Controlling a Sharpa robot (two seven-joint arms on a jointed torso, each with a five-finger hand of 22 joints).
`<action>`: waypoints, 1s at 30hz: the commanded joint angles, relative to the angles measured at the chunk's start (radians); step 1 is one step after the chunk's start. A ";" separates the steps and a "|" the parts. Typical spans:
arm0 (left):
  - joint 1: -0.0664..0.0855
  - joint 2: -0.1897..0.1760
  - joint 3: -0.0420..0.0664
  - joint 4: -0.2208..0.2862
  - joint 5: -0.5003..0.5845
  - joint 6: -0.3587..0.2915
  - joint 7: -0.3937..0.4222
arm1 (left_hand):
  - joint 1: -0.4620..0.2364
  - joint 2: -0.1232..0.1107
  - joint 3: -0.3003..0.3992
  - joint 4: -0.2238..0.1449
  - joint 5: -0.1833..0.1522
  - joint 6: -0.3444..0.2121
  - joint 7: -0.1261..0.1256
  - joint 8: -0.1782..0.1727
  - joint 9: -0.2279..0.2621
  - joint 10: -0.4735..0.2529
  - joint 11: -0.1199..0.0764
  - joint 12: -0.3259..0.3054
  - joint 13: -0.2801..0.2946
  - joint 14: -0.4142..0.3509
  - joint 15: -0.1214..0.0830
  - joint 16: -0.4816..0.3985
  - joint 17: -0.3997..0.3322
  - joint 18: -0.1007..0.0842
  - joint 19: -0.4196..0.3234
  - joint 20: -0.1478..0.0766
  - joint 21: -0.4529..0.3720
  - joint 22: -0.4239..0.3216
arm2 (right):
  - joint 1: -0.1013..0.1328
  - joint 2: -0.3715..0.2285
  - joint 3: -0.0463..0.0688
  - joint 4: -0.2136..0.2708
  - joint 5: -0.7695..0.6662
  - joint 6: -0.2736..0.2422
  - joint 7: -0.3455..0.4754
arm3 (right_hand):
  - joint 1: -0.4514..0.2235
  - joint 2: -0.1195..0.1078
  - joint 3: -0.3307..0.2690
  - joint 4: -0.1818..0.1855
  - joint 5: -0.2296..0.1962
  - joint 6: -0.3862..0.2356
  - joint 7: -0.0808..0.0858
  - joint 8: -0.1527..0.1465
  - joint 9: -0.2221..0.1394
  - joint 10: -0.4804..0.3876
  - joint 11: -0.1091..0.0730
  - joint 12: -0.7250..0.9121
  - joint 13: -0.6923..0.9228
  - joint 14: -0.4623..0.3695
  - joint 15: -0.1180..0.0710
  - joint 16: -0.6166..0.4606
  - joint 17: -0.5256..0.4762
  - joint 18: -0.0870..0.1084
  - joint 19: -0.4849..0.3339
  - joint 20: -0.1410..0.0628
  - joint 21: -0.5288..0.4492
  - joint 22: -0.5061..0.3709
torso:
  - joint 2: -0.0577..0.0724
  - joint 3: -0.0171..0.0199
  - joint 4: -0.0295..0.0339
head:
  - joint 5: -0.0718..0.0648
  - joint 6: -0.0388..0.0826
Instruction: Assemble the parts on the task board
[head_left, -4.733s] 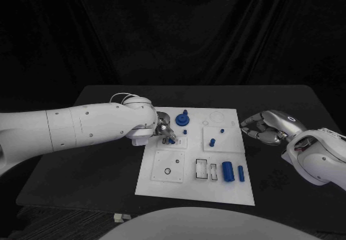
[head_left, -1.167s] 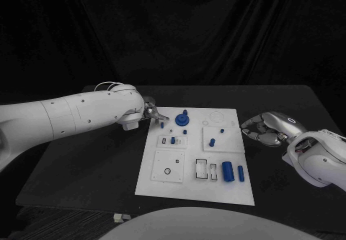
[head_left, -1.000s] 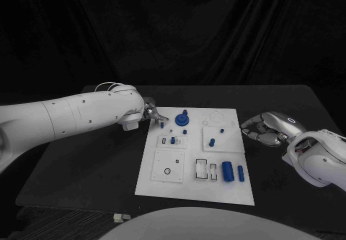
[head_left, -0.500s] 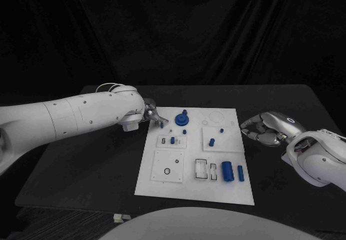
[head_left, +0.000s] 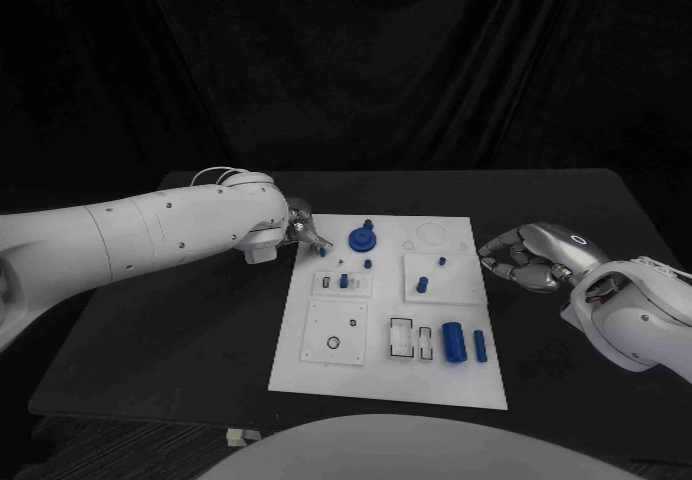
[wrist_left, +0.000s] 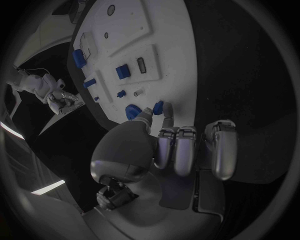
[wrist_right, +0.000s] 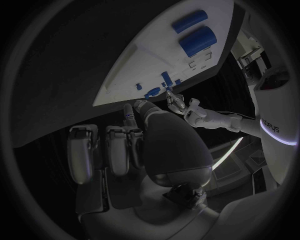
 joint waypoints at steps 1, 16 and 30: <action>-0.002 0.002 0.001 -0.001 -0.001 0.015 0.017 | 0.015 -0.001 0.003 -0.009 0.014 0.001 0.000 -0.006 -0.002 0.104 0.004 -0.004 0.263 0.107 0.005 0.003 0.263 0.021 -0.004 0.006 -0.008 0.217 | -0.002 0.001 0.000 -0.001 -0.002 0.005 -0.008 | 0.009 0.000 0.005 0.001 0.003 0.010 0.000 -0.005 -0.001 0.108 0.007 0.003 0.263 0.106 0.008 0.001 0.260 -0.015 0.104 0.008 0.000 0.262 | 0.000 0.0003 0.0006 | 0.000 0.000; -0.003 -0.006 0.001 0.007 -0.001 0.005 0.025 | 0.051 -0.018 0.141 -0.100 0.154 0.011 -0.011 -0.030 -0.018 0.104 -0.005 -0.004 0.263 0.107 -0.002 0.003 0.263 0.021 -0.004 -0.002 -0.009 0.217 | -0.003 0.003 0.000 -0.003 -0.002 0.009 -0.009 | 0.009 0.000 0.006 0.000 0.003 0.011 0.000 -0.005 -0.001 0.108 0.007 0.003 0.263 0.106 0.008 0.001 0.259 -0.015 0.103 0.008 -0.002 0.261 | 0.001 0.0001 0.0010 | 0.003 0.000; -0.003 -0.018 0.001 0.020 -0.001 -0.016 0.036 | -0.007 -0.068 0.346 -0.171 0.235 0.019 -0.010 -0.038 -0.019 0.104 -0.007 -0.004 0.263 0.107 -0.004 0.003 0.263 0.021 -0.005 -0.004 -0.011 0.217 | -0.003 0.004 0.000 -0.002 -0.002 0.016 -0.011 | 0.011 0.001 0.010 -0.003 0.004 0.011 0.000 -0.005 -0.002 0.108 0.008 0.003 0.263 0.105 0.008 0.000 0.257 -0.014 0.103 0.008 -0.003 0.261 | 0.001 0.0003 0.0012 | 0.007 0.000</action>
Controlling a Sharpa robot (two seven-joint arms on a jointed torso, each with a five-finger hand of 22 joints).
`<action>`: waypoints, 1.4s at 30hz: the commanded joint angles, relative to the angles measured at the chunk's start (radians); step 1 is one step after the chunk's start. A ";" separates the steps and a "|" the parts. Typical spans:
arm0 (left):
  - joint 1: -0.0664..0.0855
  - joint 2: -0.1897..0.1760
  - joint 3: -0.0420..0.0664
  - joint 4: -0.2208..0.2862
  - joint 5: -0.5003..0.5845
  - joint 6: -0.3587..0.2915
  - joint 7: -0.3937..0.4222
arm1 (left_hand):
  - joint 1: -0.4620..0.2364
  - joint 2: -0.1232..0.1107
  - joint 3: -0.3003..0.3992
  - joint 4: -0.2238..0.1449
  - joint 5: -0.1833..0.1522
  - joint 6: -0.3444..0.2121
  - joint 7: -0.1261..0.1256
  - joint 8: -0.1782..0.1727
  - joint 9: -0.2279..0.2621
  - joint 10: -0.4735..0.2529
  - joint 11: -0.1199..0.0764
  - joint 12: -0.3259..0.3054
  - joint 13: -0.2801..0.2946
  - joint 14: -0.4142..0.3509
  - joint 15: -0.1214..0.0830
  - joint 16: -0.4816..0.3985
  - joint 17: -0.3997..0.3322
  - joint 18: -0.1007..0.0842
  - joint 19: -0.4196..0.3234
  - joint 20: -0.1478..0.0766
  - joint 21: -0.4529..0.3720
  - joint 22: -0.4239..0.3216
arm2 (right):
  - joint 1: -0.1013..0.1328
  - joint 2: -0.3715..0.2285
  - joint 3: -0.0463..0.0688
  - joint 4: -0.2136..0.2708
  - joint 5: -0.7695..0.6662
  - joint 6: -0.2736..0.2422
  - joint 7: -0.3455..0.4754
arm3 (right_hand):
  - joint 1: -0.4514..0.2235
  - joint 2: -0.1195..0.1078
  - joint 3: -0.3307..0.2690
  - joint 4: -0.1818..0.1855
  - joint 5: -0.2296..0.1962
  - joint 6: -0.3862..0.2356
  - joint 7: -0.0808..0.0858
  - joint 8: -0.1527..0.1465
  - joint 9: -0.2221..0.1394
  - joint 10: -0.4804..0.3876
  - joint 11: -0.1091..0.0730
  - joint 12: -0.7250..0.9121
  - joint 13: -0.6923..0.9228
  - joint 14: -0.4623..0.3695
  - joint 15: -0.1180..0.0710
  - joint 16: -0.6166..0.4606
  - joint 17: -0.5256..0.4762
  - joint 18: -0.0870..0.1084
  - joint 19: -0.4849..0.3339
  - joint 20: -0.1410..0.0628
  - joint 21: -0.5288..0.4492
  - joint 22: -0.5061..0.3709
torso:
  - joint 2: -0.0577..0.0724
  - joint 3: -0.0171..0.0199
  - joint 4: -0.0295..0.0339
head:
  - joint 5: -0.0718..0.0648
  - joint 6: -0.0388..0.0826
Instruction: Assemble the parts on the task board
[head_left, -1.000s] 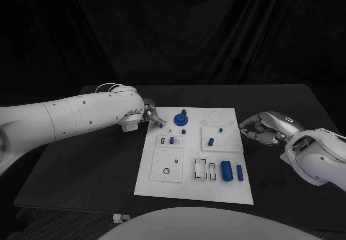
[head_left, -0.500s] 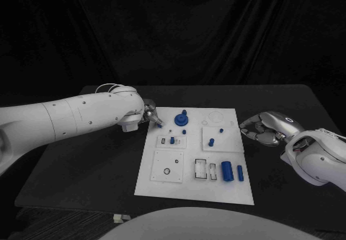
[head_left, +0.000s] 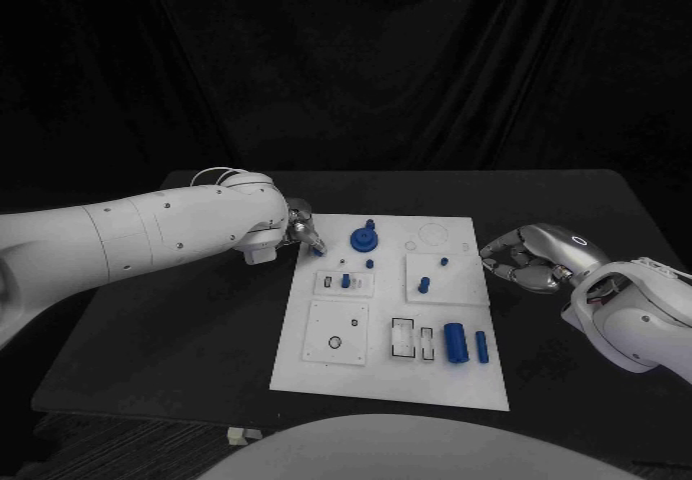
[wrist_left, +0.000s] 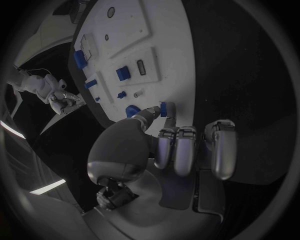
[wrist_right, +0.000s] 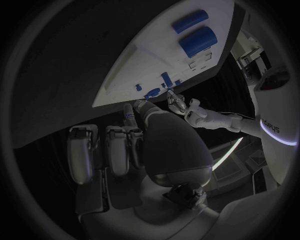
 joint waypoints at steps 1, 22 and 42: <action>-0.002 -0.004 0.001 0.006 0.000 -0.018 0.025 | -0.012 -0.006 0.030 -0.010 0.013 0.004 -0.002 -0.006 -0.003 0.104 -0.007 -0.004 0.263 0.107 -0.004 0.003 0.263 0.013 -0.006 -0.004 -0.007 0.217 | -0.003 -0.001 0.000 0.001 -0.002 0.009 -0.011 | 0.012 0.001 0.008 0.000 0.004 0.006 0.000 -0.005 -0.001 0.104 0.004 0.003 0.263 0.105 0.008 0.000 0.257 -0.014 0.103 0.008 -0.003 0.261 | 0.000 0.0001 -0.0007 | 0.000 0.000; -0.002 -0.113 0.001 0.177 0.124 -0.066 -0.015 | -0.044 -0.033 0.100 -0.042 0.011 0.048 -0.010 0.009 -0.006 0.104 -0.013 -0.004 0.263 0.107 -0.009 0.003 0.263 0.014 -0.011 -0.007 -0.012 0.215 | -0.003 -0.010 0.000 0.006 -0.002 0.013 -0.018 | 0.012 0.002 0.010 -0.002 0.004 0.006 0.000 -0.005 -0.001 0.104 0.004 0.003 0.263 0.105 0.008 0.000 0.257 -0.014 0.103 0.008 -0.002 0.262 | -0.001 -0.0001 -0.0008 | 0.002 0.000; -0.013 -0.127 0.000 0.255 0.134 -0.086 -0.031 | -0.066 -0.025 0.105 -0.024 -0.017 0.043 -0.008 0.002 -0.012 0.104 -0.013 -0.004 0.263 0.107 -0.010 0.003 0.263 0.016 -0.014 -0.008 -0.016 0.213 | -0.005 -0.016 0.000 0.010 -0.002 0.006 -0.017 | 0.012 0.002 0.011 -0.002 0.003 0.007 0.001 -0.005 -0.001 0.104 0.004 0.003 0.263 0.105 0.008 0.000 0.257 -0.014 0.103 0.008 -0.003 0.261 | 0.001 0.0001 -0.0011 | 0.019 0.000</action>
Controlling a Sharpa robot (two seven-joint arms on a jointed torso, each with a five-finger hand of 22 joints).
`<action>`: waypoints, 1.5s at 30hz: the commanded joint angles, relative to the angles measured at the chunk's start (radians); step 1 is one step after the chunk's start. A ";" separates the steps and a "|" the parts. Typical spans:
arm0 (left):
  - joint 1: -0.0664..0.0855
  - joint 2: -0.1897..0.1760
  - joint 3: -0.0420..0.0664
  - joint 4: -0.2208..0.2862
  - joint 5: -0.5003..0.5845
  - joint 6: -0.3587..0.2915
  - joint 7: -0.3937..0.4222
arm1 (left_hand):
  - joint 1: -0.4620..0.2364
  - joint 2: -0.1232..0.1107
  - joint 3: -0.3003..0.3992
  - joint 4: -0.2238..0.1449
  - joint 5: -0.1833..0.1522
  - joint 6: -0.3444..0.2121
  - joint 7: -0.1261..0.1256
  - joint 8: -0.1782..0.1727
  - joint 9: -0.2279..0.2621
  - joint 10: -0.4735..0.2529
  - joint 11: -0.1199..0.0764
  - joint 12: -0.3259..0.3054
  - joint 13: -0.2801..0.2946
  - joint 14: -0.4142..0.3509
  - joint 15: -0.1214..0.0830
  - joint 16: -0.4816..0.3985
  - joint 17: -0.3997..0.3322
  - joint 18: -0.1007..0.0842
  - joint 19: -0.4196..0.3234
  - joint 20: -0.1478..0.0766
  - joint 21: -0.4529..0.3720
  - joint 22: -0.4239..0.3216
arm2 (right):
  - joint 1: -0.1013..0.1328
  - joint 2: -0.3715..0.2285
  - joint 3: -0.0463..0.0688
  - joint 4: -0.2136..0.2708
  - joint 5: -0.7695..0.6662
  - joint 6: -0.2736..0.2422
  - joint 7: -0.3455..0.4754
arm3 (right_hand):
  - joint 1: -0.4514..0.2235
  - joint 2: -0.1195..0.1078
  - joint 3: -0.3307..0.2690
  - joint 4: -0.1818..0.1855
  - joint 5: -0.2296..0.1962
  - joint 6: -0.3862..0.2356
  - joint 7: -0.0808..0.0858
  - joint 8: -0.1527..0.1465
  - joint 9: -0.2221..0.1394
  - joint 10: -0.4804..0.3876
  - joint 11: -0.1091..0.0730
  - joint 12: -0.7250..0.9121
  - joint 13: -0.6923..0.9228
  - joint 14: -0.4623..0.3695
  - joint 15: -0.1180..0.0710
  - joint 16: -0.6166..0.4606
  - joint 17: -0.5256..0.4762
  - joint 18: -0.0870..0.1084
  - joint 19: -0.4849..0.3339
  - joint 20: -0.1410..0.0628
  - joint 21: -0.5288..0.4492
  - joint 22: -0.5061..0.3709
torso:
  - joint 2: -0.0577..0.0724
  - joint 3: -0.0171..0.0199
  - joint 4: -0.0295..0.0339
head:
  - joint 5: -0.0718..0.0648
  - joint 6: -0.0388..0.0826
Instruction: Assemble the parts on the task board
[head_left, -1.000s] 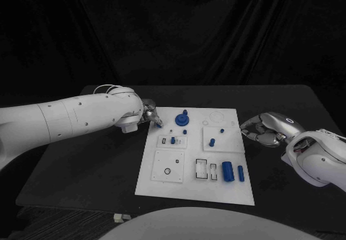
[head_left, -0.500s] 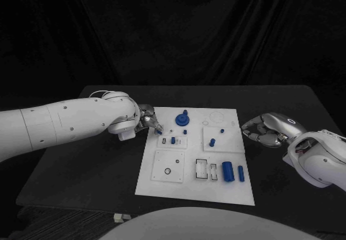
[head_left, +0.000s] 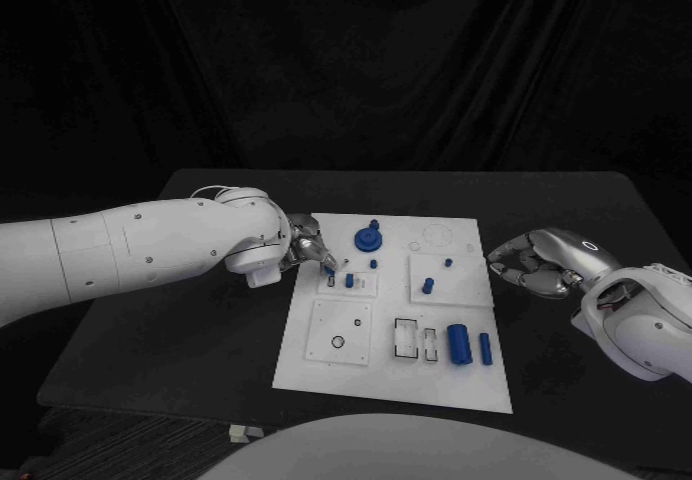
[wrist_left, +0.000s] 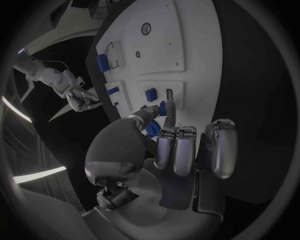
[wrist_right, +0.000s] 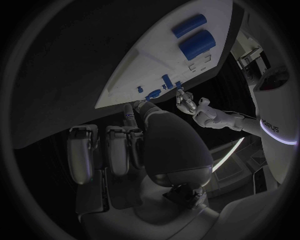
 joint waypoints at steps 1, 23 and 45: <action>-0.007 0.002 0.001 0.004 0.014 -0.008 0.001 | -0.007 0.004 -0.001 0.009 -0.009 0.002 0.004 -0.005 -0.002 0.104 -0.005 -0.004 0.263 0.104 -0.006 0.003 0.263 0.016 -0.007 -0.001 -0.004 0.213 | -0.002 -0.001 0.000 0.003 -0.002 -0.002 -0.015 | 0.008 -0.002 0.008 0.000 0.003 0.007 0.000 -0.005 -0.002 0.104 0.004 0.003 0.263 0.105 0.008 0.000 0.257 -0.014 0.103 0.008 -0.003 0.261 | 0.000 0.0006 0.0016 | -0.002 0.000; -0.021 0.011 0.000 -0.003 0.014 -0.009 -0.003 | -0.002 0.009 0.005 0.007 -0.011 -0.001 0.003 -0.007 -0.003 0.104 -0.006 -0.004 0.263 0.104 -0.006 0.003 0.263 0.017 -0.009 -0.001 -0.006 0.212 | -0.009 0.000 0.000 0.000 -0.002 0.001 -0.013 | 0.008 -0.003 0.009 -0.001 0.004 0.007 0.000 -0.005 -0.002 0.104 0.005 0.003 0.263 0.105 0.009 -0.001 0.256 -0.014 0.102 0.009 -0.003 0.261 | -0.002 -0.0001 0.0003 | 0.003 0.000; -0.027 0.008 0.000 -0.005 -0.068 0.006 0.001 | -0.008 0.004 -0.003 0.011 -0.055 0.001 0.004 -0.005 -0.002 0.104 -0.005 -0.004 0.263 0.104 -0.006 0.003 0.263 0.017 -0.010 -0.001 -0.008 0.211 | -0.015 -0.002 0.000 0.003 -0.002 0.001 -0.014 | 0.007 -0.004 0.011 -0.002 0.004 0.008 0.001 -0.005 -0.002 0.104 0.005 0.003 0.263 0.105 0.009 -0.001 0.255 -0.014 0.102 0.009 -0.004 0.260 | 0.000 -0.0002 0.0007 | 0.006 0.000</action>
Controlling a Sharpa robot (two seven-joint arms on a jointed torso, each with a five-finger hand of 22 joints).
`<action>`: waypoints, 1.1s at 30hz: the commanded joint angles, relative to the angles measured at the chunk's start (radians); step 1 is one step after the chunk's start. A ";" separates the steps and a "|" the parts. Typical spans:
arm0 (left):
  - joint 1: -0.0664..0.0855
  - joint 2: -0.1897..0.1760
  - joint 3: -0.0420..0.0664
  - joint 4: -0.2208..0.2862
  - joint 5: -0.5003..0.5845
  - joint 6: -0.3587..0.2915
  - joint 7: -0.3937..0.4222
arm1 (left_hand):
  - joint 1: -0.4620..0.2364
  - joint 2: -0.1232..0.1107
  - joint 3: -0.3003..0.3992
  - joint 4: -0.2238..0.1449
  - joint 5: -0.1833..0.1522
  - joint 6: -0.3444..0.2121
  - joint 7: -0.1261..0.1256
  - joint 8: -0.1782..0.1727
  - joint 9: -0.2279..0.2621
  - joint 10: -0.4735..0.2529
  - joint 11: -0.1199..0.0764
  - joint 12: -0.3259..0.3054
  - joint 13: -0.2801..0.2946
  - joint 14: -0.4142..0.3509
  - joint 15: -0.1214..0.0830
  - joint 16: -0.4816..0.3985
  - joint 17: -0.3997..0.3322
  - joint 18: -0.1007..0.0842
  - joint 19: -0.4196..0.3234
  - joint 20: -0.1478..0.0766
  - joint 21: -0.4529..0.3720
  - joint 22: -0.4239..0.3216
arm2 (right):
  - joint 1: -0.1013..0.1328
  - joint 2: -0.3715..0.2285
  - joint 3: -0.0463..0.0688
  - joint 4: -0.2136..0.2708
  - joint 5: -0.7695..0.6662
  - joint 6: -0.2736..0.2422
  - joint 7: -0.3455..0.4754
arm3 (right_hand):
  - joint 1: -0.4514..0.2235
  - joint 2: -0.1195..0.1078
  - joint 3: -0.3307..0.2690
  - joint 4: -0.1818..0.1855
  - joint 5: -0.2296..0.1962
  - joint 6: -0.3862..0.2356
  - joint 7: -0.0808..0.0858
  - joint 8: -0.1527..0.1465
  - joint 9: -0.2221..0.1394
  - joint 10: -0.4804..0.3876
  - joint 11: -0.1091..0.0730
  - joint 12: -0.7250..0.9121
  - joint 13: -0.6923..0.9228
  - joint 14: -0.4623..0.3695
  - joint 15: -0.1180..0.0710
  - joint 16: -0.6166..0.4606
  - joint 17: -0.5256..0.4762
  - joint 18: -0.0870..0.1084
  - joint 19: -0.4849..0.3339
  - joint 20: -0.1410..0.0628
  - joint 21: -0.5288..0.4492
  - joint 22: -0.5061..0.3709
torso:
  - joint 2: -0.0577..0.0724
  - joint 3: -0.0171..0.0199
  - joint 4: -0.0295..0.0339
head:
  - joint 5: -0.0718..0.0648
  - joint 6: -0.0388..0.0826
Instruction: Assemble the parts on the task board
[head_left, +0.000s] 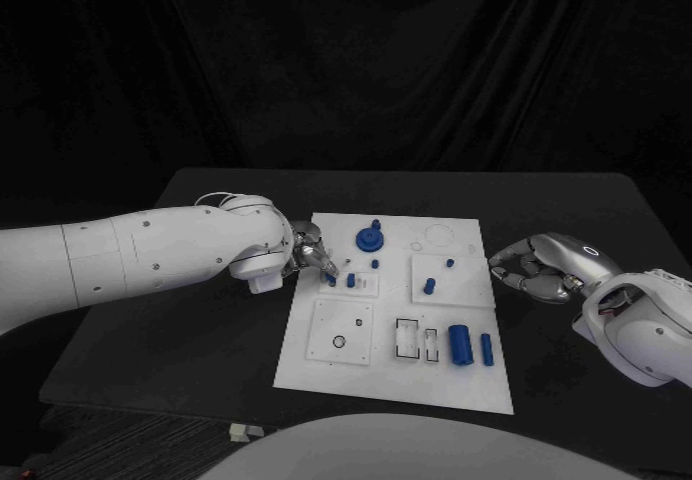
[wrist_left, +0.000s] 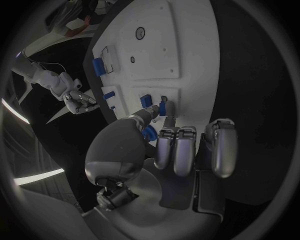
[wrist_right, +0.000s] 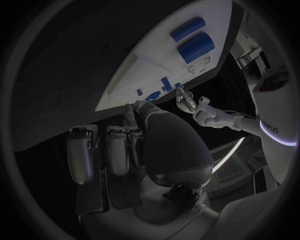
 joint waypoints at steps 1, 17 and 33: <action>-0.005 0.002 0.000 0.000 -0.041 0.010 0.013 | -0.006 0.005 -0.002 0.005 -0.004 0.002 -0.001 -0.003 0.002 0.104 -0.005 -0.004 0.263 0.104 -0.006 0.003 0.264 0.017 -0.003 -0.001 -0.004 0.211 | -0.003 -0.002 0.000 0.003 -0.003 0.001 -0.014 | 0.007 -0.004 0.006 -0.002 0.004 0.008 0.001 -0.005 -0.001 0.104 0.005 0.003 0.263 0.102 0.006 -0.001 0.255 -0.014 0.102 0.009 -0.004 0.261 | 0.000 0.0005 0.0006 | 0.000 0.000; -0.022 -0.004 0.000 0.003 -0.047 0.015 0.009 | -0.007 0.006 -0.002 0.006 -0.006 0.003 -0.001 -0.003 0.002 0.104 -0.005 -0.004 0.263 0.104 -0.006 0.003 0.264 0.018 -0.004 -0.001 -0.005 0.211 | -0.004 0.000 0.000 0.000 -0.003 0.006 -0.018 | 0.007 -0.004 0.006 -0.002 0.004 0.009 0.001 -0.005 -0.001 0.104 0.005 0.003 0.263 0.102 0.006 -0.001 0.255 -0.014 0.101 0.009 -0.005 0.261 | -0.001 0.0008 0.0015 | 0.002 0.000; -0.025 -0.010 0.000 0.012 -0.048 0.023 0.000 | -0.004 0.008 0.000 0.004 -0.004 0.004 -0.003 -0.002 0.002 0.104 -0.006 -0.004 0.263 0.104 -0.006 0.003 0.264 0.018 -0.004 -0.001 -0.006 0.211 | -0.006 0.002 0.000 0.001 -0.003 0.013 -0.023 | 0.006 -0.004 0.008 -0.003 0.004 0.010 0.001 -0.005 -0.002 0.104 0.005 0.003 0.263 0.102 0.006 -0.002 0.253 -0.014 0.101 0.009 -0.005 0.260 | 0.000 0.0006 0.0011 | 0.005 0.000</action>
